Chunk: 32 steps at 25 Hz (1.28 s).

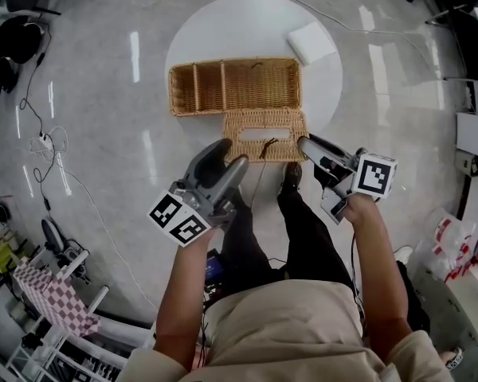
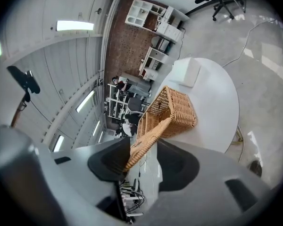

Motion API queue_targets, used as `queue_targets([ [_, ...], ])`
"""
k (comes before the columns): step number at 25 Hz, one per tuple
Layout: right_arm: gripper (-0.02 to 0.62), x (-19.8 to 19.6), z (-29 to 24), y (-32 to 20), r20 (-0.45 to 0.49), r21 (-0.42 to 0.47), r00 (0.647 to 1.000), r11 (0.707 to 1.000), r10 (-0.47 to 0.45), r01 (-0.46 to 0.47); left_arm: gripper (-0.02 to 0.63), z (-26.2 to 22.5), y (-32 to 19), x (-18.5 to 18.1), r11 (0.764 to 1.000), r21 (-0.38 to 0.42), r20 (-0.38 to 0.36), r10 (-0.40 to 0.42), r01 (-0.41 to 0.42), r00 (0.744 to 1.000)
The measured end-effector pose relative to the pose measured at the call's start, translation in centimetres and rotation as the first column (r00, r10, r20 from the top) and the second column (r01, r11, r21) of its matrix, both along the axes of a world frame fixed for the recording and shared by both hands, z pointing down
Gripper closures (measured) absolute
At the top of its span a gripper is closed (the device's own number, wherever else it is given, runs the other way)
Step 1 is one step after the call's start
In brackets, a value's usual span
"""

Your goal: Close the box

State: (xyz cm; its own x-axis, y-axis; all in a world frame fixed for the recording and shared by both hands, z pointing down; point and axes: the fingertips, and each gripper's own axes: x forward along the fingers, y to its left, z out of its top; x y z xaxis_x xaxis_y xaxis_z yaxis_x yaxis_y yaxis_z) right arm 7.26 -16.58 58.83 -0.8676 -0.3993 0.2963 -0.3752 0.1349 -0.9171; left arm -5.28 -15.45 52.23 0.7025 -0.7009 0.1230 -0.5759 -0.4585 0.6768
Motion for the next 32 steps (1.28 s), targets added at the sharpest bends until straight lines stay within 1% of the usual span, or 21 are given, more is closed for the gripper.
queue_targets([
  [2, 0.436, 0.1, 0.1, -0.3, 0.005, -0.008, 1.000, 1.000, 0.018, -0.018, 0.413, 0.0, -0.4, 0.0, 1.000, 0.012, 0.023, -0.003, 0.003, 1.000],
  [3, 0.434, 0.2, 0.2, -0.4, 0.013, -0.016, 0.999, 0.999, 0.034, -0.034, 0.413, -0.1, -0.7, 0.0, 1.000, 0.016, 0.023, -0.008, 0.007, 1.000],
  [5, 0.428, 0.6, 0.3, -0.7, 0.025, -0.030, 0.997, 0.997, 0.072, -0.071, 0.413, -0.4, -1.2, -0.1, 1.000, 0.022, 0.008, -0.022, 0.022, 1.000],
  [7, 0.416, 1.0, -0.2, -0.8, 0.041, -0.018, 0.994, 0.994, 0.106, -0.105, 0.414, -1.0, -1.6, -0.1, 0.999, 0.030, -0.013, -0.042, 0.043, 0.999],
  [10, 0.363, 1.2, -1.7, -1.0, 0.057, 0.026, 0.991, 0.992, 0.120, -0.122, 0.414, -1.8, -2.3, -0.5, 0.996, 0.042, -0.051, -0.073, 0.075, 0.996],
  [11, 0.360, 1.1, -2.1, -1.0, 0.040, 0.048, 0.992, 0.992, 0.119, -0.121, 0.420, -1.9, -2.7, -0.7, 0.996, 0.045, -0.054, -0.081, 0.083, 0.995],
  [13, 0.345, 1.5, -2.8, -0.9, -0.045, 0.123, 0.991, 0.985, 0.125, -0.118, 0.437, -2.2, -3.3, -0.9, 0.994, 0.052, -0.045, -0.090, 0.092, 0.995],
  [14, 0.345, 1.8, -3.3, -1.0, -0.106, 0.188, 0.986, 0.976, 0.130, -0.108, 0.440, -2.4, -3.5, -1.0, 0.994, 0.055, -0.041, -0.093, 0.096, 0.995],
  [15, 0.347, 2.1, -4.0, -1.1, -0.173, 0.272, 0.976, 0.959, 0.133, -0.083, 0.443, -2.6, -3.8, -1.0, 0.993, 0.058, -0.038, -0.097, 0.099, 0.995],
  [16, 0.369, 2.3, -4.7, -1.1, -0.242, 0.362, 0.961, 0.931, 0.135, -0.039, 0.443, -2.7, -4.0, -1.0, 0.993, 0.060, -0.036, -0.100, 0.102, 0.994],
  [17, 0.403, 2.3, -5.4, -1.0, -0.312, 0.444, 0.941, 0.896, 0.133, 0.021, 0.443, -2.9, -4.3, -0.9, 0.992, 0.063, -0.035, -0.104, 0.106, 0.994],
  [18, 0.416, 2.1, -5.9, -0.8, -0.377, 0.509, 0.918, 0.856, 0.125, 0.092, 0.443, -3.0, -4.5, -0.9, 0.992, 0.067, -0.033, -0.107, 0.109, 0.994],
  [19, 0.433, 1.7, -6.2, -0.4, -0.436, 0.550, 0.893, 0.818, 0.112, 0.165, 0.443, -3.1, -4.6, -0.9, 0.991, 0.070, -0.031, -0.109, 0.111, 0.994],
  [20, 0.443, 1.2, -6.2, 0.0, -0.487, 0.570, 0.868, 0.788, 0.096, 0.232, 0.443, -3.2, -4.8, -0.9, 0.991, 0.075, -0.029, -0.110, 0.112, 0.993],
  [21, 0.445, 0.7, -6.0, 0.2, -0.531, 0.573, 0.844, 0.767, 0.081, 0.287, 0.443, -3.3, -5.0, -0.9, 0.991, 0.079, -0.025, -0.110, 0.112, 0.994],
  [22, 0.445, 0.4, -5.6, 0.3, -0.566, 0.571, 0.821, 0.754, 0.075, 0.325, 0.443, -3.4, -5.2, -0.9, 0.990, 0.084, -0.020, -0.108, 0.110, 0.994],
  [23, 0.446, 0.2, -5.4, 0.1, -0.594, 0.568, 0.801, 0.745, 0.077, 0.350, 0.443, -3.5, -5.5, -0.9, 0.990, 0.088, -0.013, -0.105, 0.106, 0.994],
  [25, 0.452, 0.2, -5.3, -0.5, -0.625, 0.566, 0.776, 0.738, 0.093, 0.368, 0.443, -3.6, -5.8, -0.7, 0.991, 0.096, 0.010, -0.096, 0.095, 0.995],
  [28, 0.463, 0.1, -5.4, -1.7, -0.645, 0.561, 0.757, 0.739, 0.106, 0.374, 0.443, -3.6, -6.1, -0.4, 0.992, 0.102, 0.081, -0.083, 0.075, 0.993],
  [32, 0.472, 0.2, -5.7, -3.5, -0.659, 0.553, 0.741, 0.749, 0.126, 0.365, 0.443, -3.6, -6.8, -0.7, 0.990, 0.121, 0.194, -0.092, 0.069, 0.977],
])
